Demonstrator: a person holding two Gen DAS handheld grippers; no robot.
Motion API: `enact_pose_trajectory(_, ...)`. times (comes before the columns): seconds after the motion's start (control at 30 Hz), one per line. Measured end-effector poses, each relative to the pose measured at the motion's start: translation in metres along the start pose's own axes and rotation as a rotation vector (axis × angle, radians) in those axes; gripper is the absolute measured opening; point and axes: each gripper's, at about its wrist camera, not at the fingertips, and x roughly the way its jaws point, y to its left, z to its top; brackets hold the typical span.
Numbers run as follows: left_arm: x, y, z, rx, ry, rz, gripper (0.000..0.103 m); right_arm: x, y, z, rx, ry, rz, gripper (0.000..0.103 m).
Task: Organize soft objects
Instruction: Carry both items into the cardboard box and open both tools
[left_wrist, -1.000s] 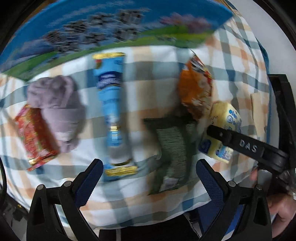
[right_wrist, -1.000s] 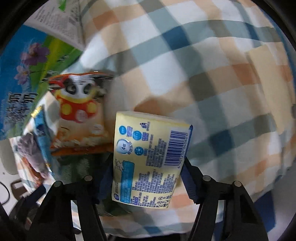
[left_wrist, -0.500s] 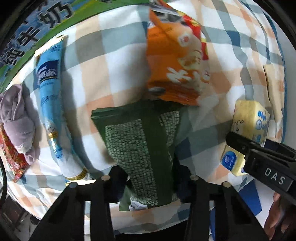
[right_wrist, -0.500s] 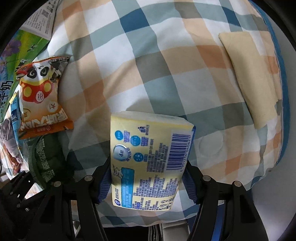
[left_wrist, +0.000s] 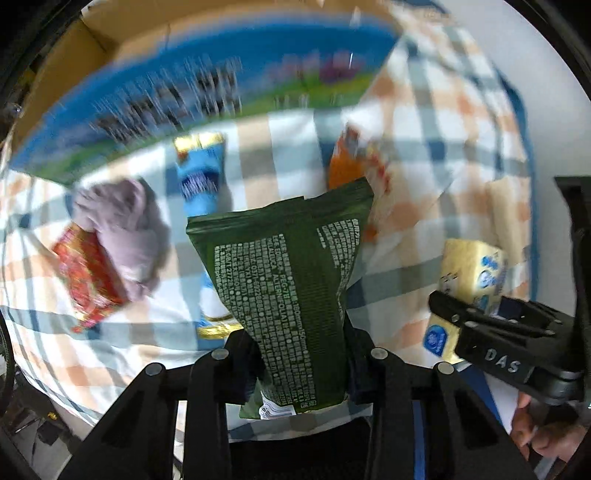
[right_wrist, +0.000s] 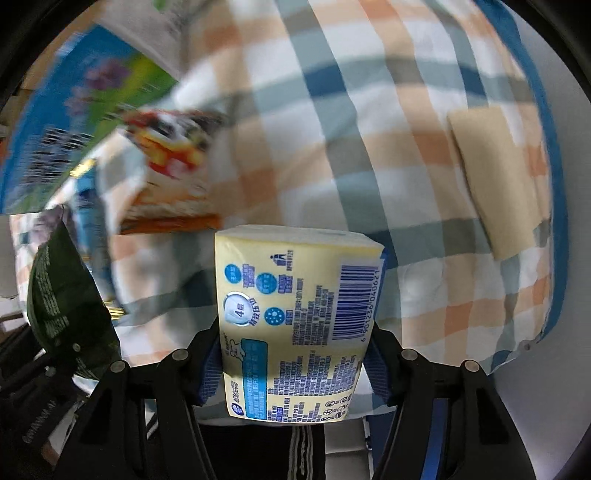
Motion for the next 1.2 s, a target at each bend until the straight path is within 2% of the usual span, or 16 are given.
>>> enact_pose_trajectory(0.13, -0.06, 0.014, 0.012, 0.008, -0.092, -0.042, 0.032, -0.029, 0.015, -0.005, -0.033, -0.079, 0.036, 0.066)
enact_pose_trajectory(0.2, -0.088, 0.014, 0.024, 0.013, -0.145, -0.058, 0.032, -0.062, 0.023, -0.001, -0.05, -0.122, 0.054, 0.066)
enact_pose_trajectory(0.3, -0.11, 0.013, 0.029, 0.016, -0.203, -0.09, 0.032, -0.1, 0.046, 0.009, -0.074, -0.196, 0.083, 0.066)
enact_pose_trajectory(0.37, -0.126, 0.019, 0.048, 0.018, -0.255, -0.1, 0.032, -0.125, 0.059, 0.013, -0.099, -0.253, 0.11, 0.066)
enact_pose_trajectory(0.47, -0.144, 0.026, 0.075, 0.015, -0.319, -0.103, 0.032, -0.188, 0.081, 0.049, -0.141, -0.323, 0.128, 0.066)
enact_pose_trajectory(0.6, -0.151, 0.04, 0.123, -0.011, -0.356, -0.1, 0.032, -0.221, 0.113, 0.084, -0.186, -0.405, 0.142, 0.066)
enact_pose_trajectory(0.7, -0.147, 0.056, 0.155, -0.038, -0.334, -0.127, 0.032, -0.225, 0.135, 0.11, -0.216, -0.441, 0.13, 0.066)
enact_pose_trajectory(0.73, -0.145, 0.064, 0.166, -0.053, -0.317, -0.139, 0.032, -0.238, 0.151, 0.125, -0.224, -0.44, 0.127, 0.066)
enact_pose_trajectory(0.8, -0.129, 0.078, 0.191, -0.07, -0.259, -0.179, 0.032, -0.24, 0.168, 0.153, -0.24, -0.425, 0.127, 0.066)
enact_pose_trajectory(1.0, -0.081, 0.116, 0.243, -0.134, -0.137, -0.225, 0.032, -0.199, 0.206, 0.228, -0.27, -0.349, 0.084, 0.066)
enact_pose_trajectory(1.2, -0.038, 0.135, 0.28, -0.146, -0.071, -0.232, 0.032, -0.152, 0.225, 0.278, -0.289, -0.296, 0.031, 0.066)
